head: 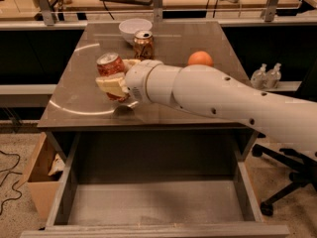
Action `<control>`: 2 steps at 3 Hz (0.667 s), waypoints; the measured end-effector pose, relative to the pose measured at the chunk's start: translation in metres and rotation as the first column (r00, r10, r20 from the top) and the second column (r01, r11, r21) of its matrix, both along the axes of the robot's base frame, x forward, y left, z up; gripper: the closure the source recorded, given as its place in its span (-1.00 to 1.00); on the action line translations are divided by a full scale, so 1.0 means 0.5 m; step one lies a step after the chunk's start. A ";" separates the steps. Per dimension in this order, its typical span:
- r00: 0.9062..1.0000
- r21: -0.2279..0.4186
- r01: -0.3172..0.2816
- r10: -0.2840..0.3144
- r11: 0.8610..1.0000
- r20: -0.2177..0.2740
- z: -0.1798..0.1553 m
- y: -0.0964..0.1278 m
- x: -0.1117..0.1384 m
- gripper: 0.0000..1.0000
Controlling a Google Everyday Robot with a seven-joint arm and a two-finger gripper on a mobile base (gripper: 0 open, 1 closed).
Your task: Pick coke can from top drawer and place on counter
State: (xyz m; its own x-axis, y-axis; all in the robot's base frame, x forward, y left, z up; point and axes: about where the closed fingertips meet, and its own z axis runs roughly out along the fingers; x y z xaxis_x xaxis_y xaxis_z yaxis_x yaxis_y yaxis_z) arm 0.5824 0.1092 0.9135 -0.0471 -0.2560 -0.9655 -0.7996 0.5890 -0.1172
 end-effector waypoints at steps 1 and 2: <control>1.000 -0.015 0.002 -0.002 1.000 -0.026 -0.025 0.004 0.000 1.00; 0.999 0.019 0.010 -0.010 1.000 -0.035 -0.051 0.001 0.000 1.00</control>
Offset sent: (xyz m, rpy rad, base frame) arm -0.0033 0.0175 -0.0395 0.0893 0.0370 0.0179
